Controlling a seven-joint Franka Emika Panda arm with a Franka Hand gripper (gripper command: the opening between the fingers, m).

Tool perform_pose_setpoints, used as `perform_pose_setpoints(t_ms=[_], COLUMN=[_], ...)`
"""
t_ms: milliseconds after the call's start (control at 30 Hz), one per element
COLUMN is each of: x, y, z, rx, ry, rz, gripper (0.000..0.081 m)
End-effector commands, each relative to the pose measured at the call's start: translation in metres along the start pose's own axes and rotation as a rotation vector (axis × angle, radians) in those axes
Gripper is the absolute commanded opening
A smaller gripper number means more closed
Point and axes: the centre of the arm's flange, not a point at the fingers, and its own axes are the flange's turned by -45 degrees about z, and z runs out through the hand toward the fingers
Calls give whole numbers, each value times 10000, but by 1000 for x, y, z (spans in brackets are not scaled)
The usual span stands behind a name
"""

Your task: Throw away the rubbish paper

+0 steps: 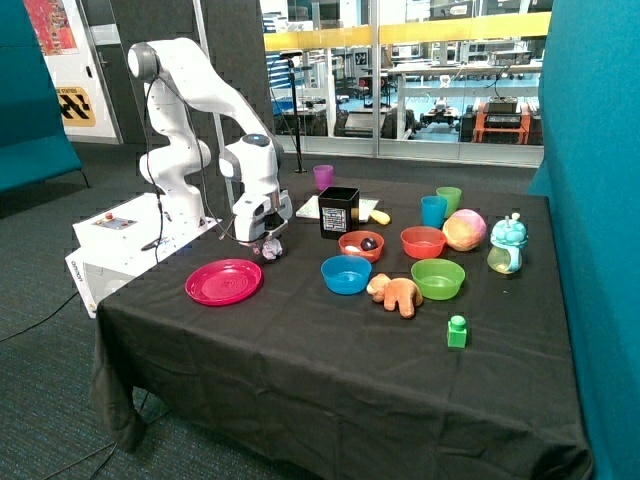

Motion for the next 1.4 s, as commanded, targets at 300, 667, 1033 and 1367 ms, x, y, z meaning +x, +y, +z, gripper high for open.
perform_pose_setpoints(t_ms=[300,667,1033,1367], x=[15,8,8,8], y=[-3,-3,-10,-8], z=[6,14,17,15], rx=[6,6,7,7], ry=[-18,-18,-18,-18], rz=[-188,-139,-237,-318], gripper=[768,622,1,0])
